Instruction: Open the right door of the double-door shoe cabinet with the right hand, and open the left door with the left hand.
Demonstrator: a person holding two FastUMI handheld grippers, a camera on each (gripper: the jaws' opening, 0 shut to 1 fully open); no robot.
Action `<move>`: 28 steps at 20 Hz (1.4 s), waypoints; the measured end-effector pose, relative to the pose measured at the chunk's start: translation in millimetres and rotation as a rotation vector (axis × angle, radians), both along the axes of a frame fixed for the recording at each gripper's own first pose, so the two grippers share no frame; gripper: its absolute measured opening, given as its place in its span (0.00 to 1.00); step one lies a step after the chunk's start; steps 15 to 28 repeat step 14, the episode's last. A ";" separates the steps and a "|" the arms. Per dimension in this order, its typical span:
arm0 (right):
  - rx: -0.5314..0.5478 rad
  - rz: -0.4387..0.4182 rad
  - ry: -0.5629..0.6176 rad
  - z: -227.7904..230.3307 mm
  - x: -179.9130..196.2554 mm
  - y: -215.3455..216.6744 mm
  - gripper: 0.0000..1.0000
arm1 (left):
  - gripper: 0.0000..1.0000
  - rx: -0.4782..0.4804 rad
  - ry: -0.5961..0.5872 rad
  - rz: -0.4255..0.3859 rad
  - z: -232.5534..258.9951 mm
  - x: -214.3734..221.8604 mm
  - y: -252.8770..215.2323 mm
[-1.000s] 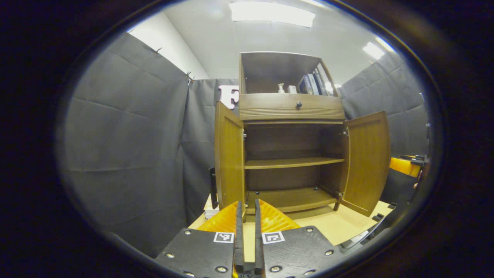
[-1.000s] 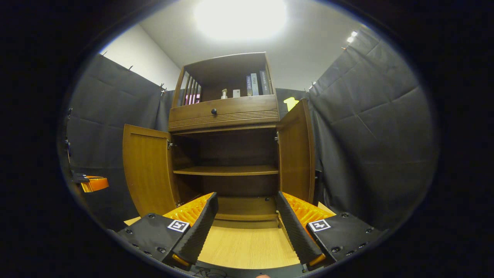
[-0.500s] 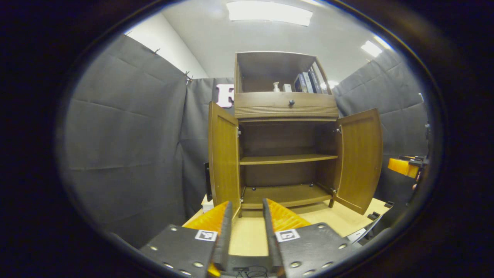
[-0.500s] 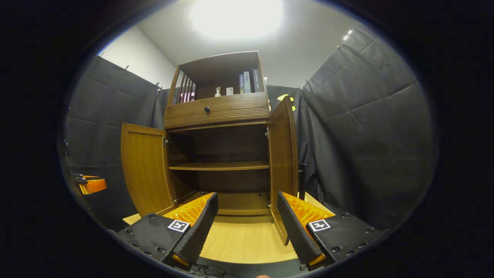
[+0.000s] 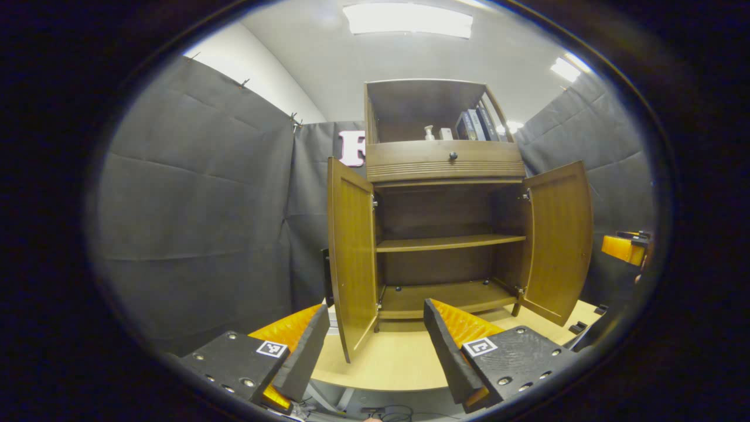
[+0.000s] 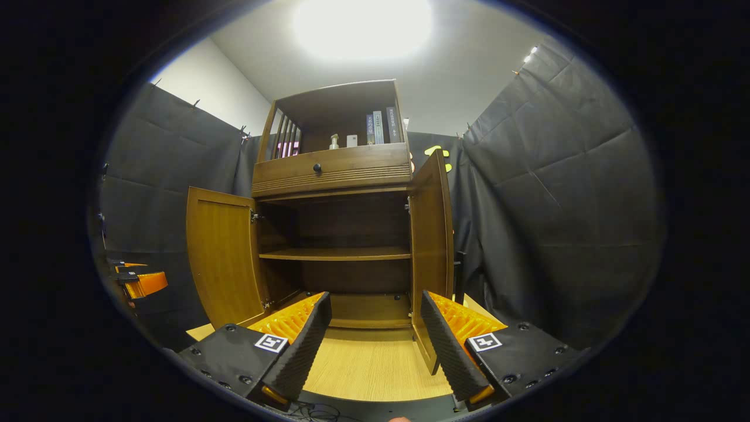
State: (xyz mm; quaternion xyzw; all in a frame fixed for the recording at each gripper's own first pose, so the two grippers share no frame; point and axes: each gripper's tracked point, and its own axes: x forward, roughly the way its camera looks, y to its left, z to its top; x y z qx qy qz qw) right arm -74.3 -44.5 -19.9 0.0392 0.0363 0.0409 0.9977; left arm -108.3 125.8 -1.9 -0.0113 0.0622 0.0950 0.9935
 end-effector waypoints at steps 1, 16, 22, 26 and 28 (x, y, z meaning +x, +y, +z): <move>0.001 0.003 -0.001 0.8 1.7 1.0 0.96 | 0.93 0.002 -0.002 0.001 -0.2 0.4 0.8; -0.005 0.035 -0.020 6.8 8.3 19.4 0.96 | 0.93 0.004 0.010 0.001 -1.3 4.2 7.6; -0.005 0.035 -0.020 6.8 8.3 19.4 0.96 | 0.93 0.004 0.010 0.001 -1.3 4.2 7.6; -0.005 0.035 -0.020 6.8 8.3 19.4 0.96 | 0.93 0.004 0.010 0.001 -1.3 4.2 7.6; -0.005 0.035 -0.020 6.8 8.3 19.4 0.96 | 0.93 0.004 0.010 0.001 -1.3 4.2 7.6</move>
